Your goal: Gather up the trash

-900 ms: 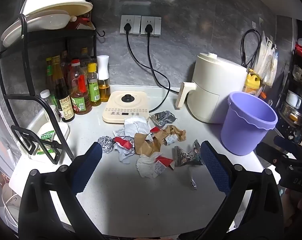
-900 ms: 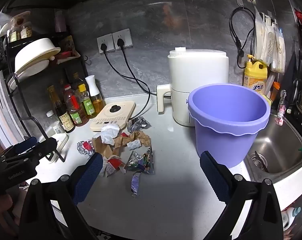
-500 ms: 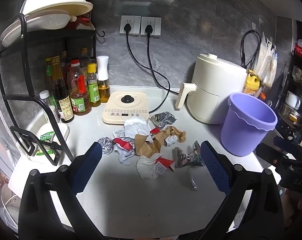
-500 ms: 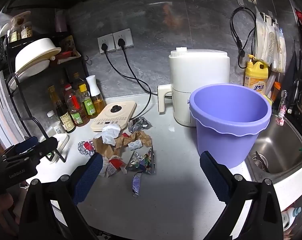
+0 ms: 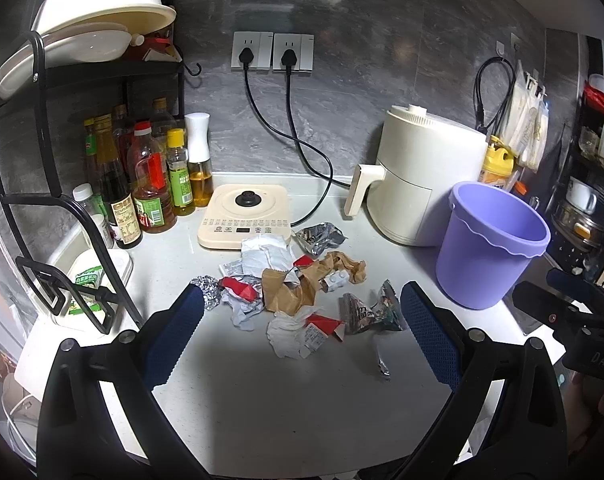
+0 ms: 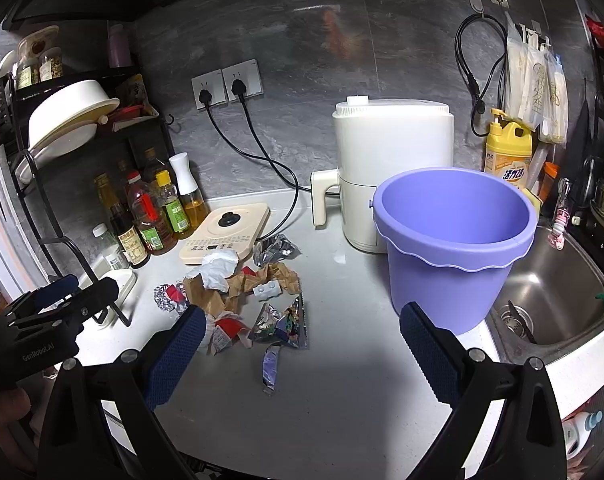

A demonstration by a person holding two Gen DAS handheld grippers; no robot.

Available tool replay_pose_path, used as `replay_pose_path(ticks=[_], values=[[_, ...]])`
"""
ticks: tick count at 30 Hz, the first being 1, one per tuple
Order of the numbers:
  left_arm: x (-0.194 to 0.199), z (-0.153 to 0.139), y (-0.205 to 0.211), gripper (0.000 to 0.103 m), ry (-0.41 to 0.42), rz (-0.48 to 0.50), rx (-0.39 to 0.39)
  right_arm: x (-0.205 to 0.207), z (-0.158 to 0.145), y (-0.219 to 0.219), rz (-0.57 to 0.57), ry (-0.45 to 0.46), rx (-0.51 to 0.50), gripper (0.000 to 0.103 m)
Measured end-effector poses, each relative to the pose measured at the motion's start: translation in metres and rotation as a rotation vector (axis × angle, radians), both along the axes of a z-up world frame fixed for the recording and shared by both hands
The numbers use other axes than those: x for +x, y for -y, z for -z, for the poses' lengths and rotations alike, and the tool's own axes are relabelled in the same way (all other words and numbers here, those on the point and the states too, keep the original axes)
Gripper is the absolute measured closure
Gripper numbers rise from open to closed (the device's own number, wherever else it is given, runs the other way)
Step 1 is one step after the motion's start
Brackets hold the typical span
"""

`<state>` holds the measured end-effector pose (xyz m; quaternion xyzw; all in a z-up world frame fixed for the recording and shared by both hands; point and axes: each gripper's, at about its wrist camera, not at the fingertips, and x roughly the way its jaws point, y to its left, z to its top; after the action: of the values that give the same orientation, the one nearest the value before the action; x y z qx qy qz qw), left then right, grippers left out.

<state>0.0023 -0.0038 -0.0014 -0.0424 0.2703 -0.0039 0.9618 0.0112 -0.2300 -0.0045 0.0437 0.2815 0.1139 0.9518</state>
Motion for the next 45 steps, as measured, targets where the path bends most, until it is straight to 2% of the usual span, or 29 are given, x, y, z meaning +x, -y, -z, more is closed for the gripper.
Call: replay_pose_path(ticks=[2,45], values=[[-0.0007,0.0006,-0.0002,0.006,0.000,0.001,0.000,-0.0024,0.0010,0.0094,0.000,0.000,0.003,0.008],[0.0002,0.0063,0.0026,0.006,-0.014,0.001,-0.006,-0.0037,0.0022,0.0139,0.011,-0.012,0.005,0.008]])
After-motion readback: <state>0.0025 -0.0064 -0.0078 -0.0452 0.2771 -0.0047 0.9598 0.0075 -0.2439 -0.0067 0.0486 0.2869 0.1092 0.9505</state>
